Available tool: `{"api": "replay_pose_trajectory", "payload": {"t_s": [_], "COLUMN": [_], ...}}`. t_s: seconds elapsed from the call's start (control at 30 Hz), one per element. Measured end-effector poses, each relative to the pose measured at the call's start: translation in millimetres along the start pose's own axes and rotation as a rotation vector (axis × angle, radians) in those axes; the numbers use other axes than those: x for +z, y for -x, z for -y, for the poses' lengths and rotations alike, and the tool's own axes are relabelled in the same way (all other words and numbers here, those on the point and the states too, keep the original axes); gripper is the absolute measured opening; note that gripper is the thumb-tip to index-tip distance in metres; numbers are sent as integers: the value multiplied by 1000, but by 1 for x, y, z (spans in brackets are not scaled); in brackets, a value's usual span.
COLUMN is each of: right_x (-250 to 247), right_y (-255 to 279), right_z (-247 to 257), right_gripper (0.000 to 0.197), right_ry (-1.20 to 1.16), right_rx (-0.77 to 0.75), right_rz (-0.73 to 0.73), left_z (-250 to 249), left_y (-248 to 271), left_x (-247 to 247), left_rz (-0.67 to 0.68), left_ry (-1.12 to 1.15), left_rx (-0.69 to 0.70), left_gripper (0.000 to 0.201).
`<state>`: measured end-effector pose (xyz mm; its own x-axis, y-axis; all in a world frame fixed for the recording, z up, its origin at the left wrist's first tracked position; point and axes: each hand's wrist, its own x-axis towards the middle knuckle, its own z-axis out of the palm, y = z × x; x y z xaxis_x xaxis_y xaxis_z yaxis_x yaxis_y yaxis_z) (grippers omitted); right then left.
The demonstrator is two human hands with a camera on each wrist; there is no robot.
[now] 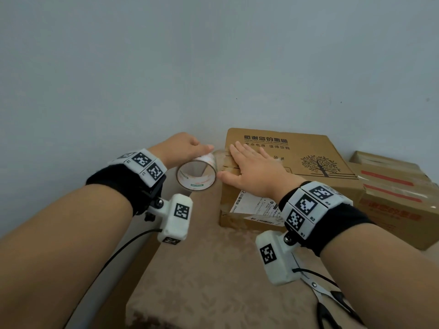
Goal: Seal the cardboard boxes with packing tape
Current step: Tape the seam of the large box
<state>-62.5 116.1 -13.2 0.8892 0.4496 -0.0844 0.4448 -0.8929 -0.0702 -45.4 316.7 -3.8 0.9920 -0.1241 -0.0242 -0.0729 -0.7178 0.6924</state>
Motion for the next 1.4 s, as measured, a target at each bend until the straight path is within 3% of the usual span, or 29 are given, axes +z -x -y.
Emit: {"api": "replay_pose_trajectory", "payload": {"t_s": [0.13,0.33,0.47,0.63,0.87,1.03,1.2,1.4], "right_x": [-3,-12,-16,-4,11,19,19,16], "right_y": [-6,-4,4,16,-1,0,2,-1], "right_z": [9,-3,-13,-7,3,5,5,7], "right_gripper": [78,73,80,61,77,74,69,72], "right_ry": [26,19,17,-42,0,13,2,8], "right_rx": [-33,-189,-113,-74,145,172,166,199], "right_rz": [-7,27,37,15,-123,-209,-188,-177], "left_z": [4,9,-5,-11,-14,-17,-24,-13], "left_y": [5,26,29,35,39,40,34,34], "left_x": [-3,1,16,36,49,54,60,61], "left_rz": [12,6,14,44,-50,-88,-35,-40], "left_ry": [-350,-130,-151,-116,-214,-234,-327,-118], "left_rx": [-45,-41,-71,-103,-114,-158,-143,-133], "left_gripper": [49,55,52,44,48,46,44,50]}}
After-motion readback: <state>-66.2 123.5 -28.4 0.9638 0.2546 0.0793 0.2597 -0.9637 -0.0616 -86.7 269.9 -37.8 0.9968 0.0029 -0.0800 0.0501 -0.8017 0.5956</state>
